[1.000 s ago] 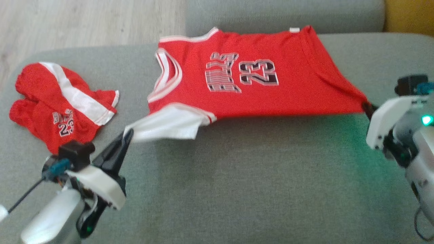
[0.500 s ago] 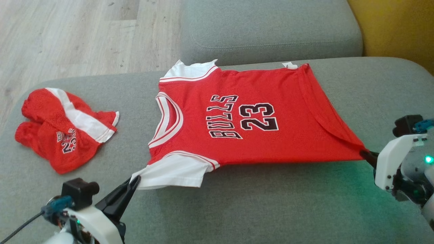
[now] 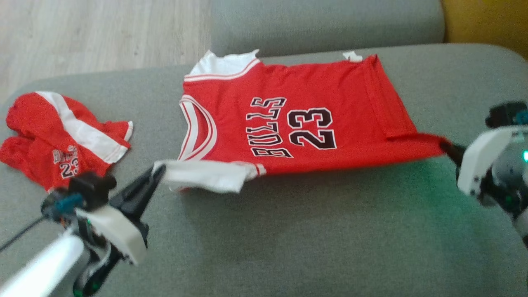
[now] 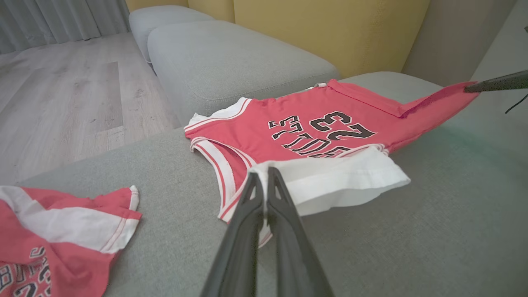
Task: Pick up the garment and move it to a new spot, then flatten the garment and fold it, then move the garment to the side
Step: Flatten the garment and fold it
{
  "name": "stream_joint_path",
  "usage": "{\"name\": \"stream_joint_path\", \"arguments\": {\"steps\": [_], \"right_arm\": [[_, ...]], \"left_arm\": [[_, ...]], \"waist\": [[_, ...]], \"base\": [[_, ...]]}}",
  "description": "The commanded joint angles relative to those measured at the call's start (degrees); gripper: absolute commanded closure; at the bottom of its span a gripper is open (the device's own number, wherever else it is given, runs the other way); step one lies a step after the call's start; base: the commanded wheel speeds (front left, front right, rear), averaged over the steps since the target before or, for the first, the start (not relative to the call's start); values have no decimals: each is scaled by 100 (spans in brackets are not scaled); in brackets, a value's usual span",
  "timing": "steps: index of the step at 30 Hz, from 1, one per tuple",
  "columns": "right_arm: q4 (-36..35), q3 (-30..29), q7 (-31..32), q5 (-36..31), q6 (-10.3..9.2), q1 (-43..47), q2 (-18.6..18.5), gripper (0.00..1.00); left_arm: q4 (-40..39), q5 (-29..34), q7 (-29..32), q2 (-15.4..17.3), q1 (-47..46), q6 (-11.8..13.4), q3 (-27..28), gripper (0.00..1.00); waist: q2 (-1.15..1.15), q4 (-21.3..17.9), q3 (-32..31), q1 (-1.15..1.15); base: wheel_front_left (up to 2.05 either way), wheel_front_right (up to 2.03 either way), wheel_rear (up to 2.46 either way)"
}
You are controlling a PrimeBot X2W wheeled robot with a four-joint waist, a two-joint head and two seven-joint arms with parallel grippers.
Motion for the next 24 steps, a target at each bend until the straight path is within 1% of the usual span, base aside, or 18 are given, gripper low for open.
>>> {"name": "stream_joint_path", "arguments": {"steps": [1,7,11,17,24], "right_arm": [[-116,-79,20,-76,39,-359,-21,100],[147,-132,139,-324,39,-834,152,100],[383,-100,220,-521,39,-1062,260,100],[689,-75,178,-711,39,-1356,435,100],[1024,-9,90,-858,39,-1732,671,100]], "left_arm": [[-12,91,19,187,-549,-30,371,100],[501,291,170,28,-1289,-193,320,100],[962,418,278,-152,-1773,-322,187,100],[1682,645,351,-410,-2507,-467,-105,100],[2502,874,311,-663,-3255,-529,-599,100]], "waist": [[0,-24,216,-1],[0,-9,582,-1],[0,-2,781,-1],[0,-41,1044,-1],[0,-94,1343,-1]], "base": [[0,0,0],[0,0,0],[0,0,0],[0,0,0],[0,0,0]]}}
